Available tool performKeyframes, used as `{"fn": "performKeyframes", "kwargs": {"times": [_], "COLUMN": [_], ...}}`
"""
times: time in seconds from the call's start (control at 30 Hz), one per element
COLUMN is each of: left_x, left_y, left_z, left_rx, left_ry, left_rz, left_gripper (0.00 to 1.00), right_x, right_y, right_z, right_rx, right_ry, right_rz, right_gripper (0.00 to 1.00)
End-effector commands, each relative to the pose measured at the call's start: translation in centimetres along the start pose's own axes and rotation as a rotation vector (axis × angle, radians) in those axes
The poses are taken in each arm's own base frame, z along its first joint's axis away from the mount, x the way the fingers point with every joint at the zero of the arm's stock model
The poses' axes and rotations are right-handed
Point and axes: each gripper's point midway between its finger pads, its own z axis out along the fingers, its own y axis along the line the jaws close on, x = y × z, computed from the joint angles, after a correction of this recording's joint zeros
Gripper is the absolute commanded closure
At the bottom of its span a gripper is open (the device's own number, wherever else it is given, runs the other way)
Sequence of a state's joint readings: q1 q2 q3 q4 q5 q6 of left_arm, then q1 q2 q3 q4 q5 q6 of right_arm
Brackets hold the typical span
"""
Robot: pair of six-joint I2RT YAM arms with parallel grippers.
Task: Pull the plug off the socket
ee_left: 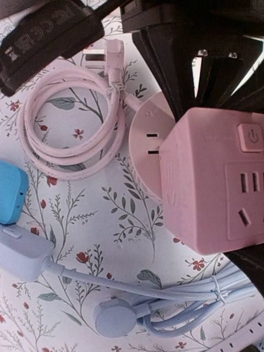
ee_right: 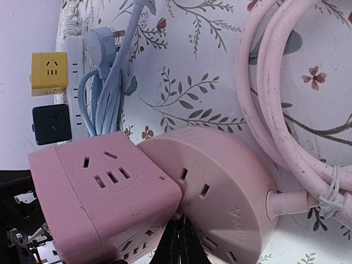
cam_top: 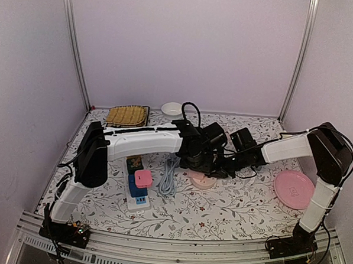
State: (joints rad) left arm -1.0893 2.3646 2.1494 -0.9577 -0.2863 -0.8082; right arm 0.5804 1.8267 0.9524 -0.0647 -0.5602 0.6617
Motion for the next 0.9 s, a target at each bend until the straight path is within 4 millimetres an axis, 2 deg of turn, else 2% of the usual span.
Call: {"fn": "performKeyframes", "kwargs": {"times": [0.0, 0.2, 0.33, 0.6, 0.87], "left_x": [-6.6, -6.9, -6.6, -4.2, -4.7], "left_y": [-3.8, -2.6, -3.2, -5.4, -3.9], "left_z": [-8.2, -7.8, -8.0, -8.2, -8.6], "left_rx": [0.258, 0.264, 0.247, 0.204, 0.209], "left_ry": [-0.203, -0.2, -0.227, -0.256, -0.24], "left_rz": [-0.108, -0.131, -0.068, 0.056, 0.008], "left_gripper": [0.87, 0.88, 0.89, 0.91, 0.92], "right_x": [2.6, 3.0, 3.0, 2.9, 3.1], "right_y": [-5.5, -6.1, -6.2, -6.5, -7.0], "right_z": [1.8, 2.1, 2.2, 2.6, 2.8], "right_rx": [0.235, 0.251, 0.256, 0.268, 0.281], "right_ry": [0.056, 0.073, 0.079, 0.089, 0.095], "right_rz": [0.006, 0.016, 0.017, 0.02, 0.032], "right_gripper": [0.97, 0.97, 0.97, 0.97, 0.97]}}
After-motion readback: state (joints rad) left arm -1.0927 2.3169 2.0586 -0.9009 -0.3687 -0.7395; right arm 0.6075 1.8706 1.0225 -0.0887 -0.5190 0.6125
